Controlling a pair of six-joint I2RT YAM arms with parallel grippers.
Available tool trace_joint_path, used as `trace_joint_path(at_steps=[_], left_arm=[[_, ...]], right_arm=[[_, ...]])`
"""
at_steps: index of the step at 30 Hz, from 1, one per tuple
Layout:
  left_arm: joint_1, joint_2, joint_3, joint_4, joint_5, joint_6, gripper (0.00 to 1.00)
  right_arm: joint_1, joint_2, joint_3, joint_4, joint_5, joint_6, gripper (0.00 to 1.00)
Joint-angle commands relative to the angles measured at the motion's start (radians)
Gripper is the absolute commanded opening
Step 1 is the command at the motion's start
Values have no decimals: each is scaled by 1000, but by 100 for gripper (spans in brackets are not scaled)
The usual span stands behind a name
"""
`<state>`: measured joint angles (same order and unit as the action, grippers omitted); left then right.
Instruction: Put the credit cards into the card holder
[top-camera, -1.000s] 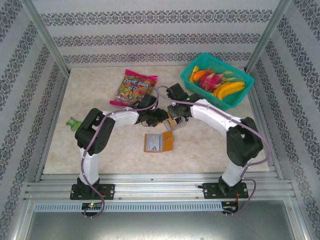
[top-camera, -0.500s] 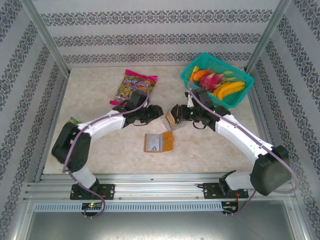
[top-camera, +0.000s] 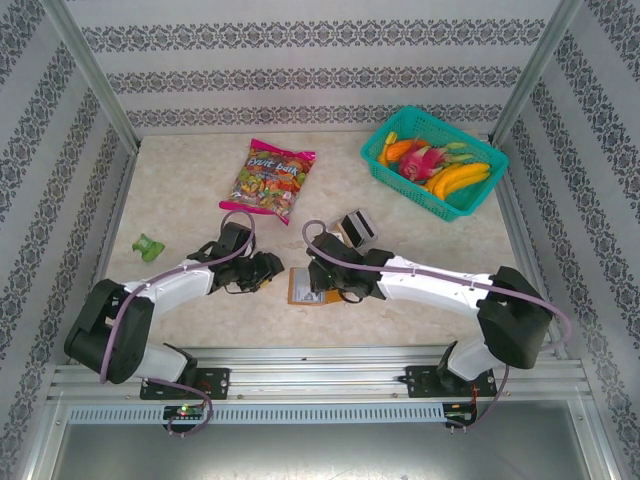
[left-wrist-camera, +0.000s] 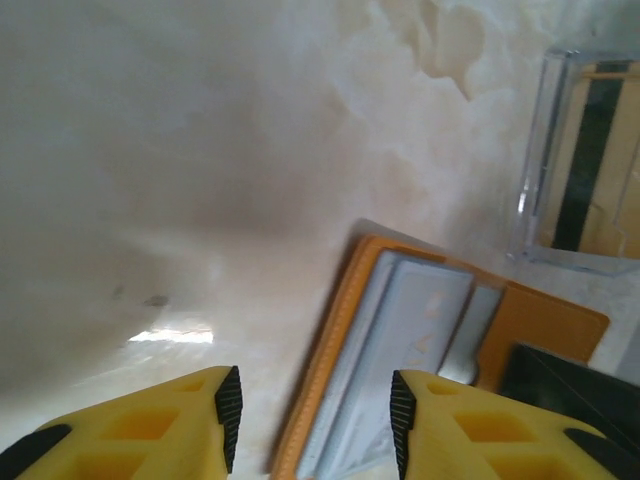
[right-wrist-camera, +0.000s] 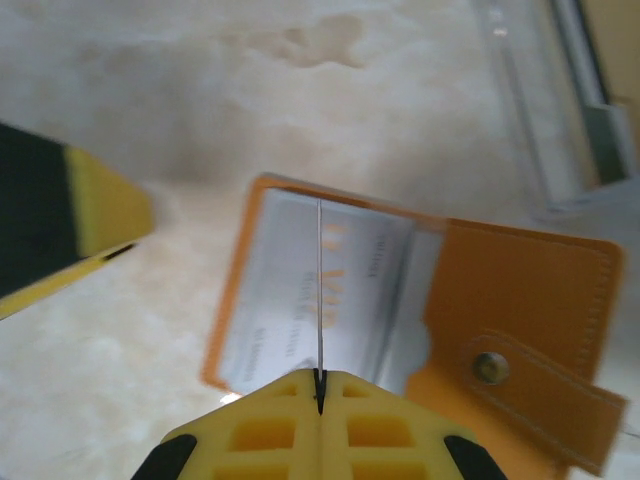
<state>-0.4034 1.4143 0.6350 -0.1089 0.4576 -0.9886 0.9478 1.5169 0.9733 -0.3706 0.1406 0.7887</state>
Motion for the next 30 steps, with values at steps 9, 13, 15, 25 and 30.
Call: trace_joint_path(at_steps=[9,13,15,25,30], left_arm=[[-14,153,70,106,151,40,51],[-38,190,88,109,157,42,51],[-49,193,92,106,153,42,51],[-76,170,102,127,161,45,50],[-77,92,66,118,78,30,53]], right_arm=[[-43,12,-110,20,48,100,0],[-51,21,-161,46,41,120,0],[-62,21,-181,48,39,130,0],[-77,19,-203,71,24,129,0],[-76,12,-200,65,25,123,0]])
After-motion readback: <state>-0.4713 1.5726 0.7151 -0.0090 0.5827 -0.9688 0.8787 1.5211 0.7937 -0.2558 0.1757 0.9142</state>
